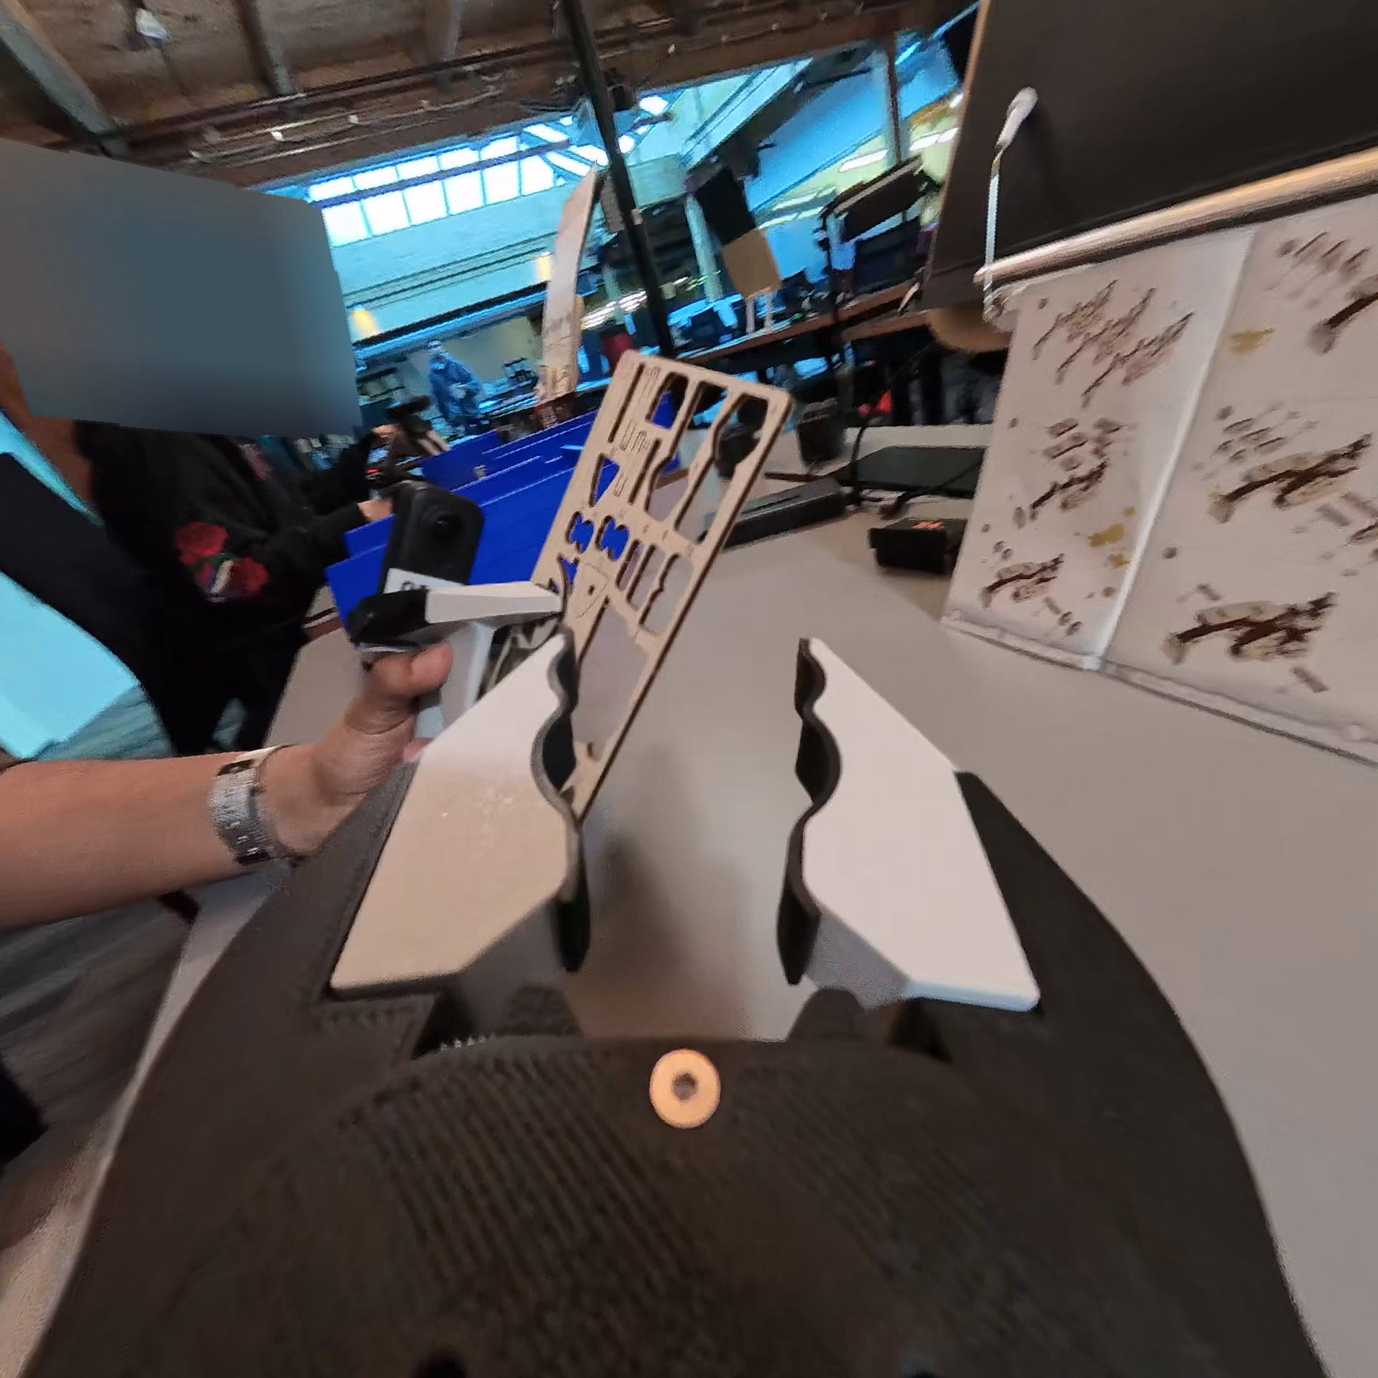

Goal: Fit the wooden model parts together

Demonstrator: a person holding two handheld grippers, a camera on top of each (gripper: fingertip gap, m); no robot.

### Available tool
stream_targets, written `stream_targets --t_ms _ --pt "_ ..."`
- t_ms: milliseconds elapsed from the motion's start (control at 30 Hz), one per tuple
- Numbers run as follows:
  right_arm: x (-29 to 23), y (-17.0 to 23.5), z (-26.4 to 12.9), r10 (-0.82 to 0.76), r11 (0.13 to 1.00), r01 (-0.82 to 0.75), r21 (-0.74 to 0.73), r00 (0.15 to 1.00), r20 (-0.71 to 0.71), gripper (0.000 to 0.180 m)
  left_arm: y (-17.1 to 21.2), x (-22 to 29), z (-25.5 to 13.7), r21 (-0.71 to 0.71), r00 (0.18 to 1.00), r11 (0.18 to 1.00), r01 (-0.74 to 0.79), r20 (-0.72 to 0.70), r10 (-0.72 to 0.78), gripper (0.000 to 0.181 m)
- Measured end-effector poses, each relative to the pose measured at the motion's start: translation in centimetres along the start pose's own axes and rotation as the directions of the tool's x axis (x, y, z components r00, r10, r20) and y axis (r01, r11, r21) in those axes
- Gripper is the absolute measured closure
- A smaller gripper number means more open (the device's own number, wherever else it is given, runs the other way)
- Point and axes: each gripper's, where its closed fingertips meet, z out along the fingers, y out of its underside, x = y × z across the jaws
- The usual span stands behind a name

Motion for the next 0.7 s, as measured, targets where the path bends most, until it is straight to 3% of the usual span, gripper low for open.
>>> stream_targets --t_ms 200,400,633,700 --pt "-1.5 2.1 1.5 0.142 0.983 -0.132 -0.125 0.987 0.074 0.113 0.7 0.7 0.2 -0.047 0.999 0.999 -0.002 -0.051 -0.001 0.181" --pt "-3.0 2.7 1.8 0.202 0.971 -0.182 -0.155 0.971 0.126 0.146 1.5 0.6 0.7 -0.105 0.999 0.994 -0.02 -0.036 0.016 0.181" --pt "-2.8 2.1 1.6 0.31 0.949 -0.298 -0.104 0.94 0.139 0.15 3.0 1.1 1.4 -0.191 0.997 0.979 -0.07 -0.037 0.064 0.181" --pt "-2.7 1.8 1.5 0.323 0.946 -0.315 -0.077 0.935 0.147 0.162 3.3 1.3 1.5 -0.207 0.997 0.976 -0.071 -0.045 0.063 0.181"
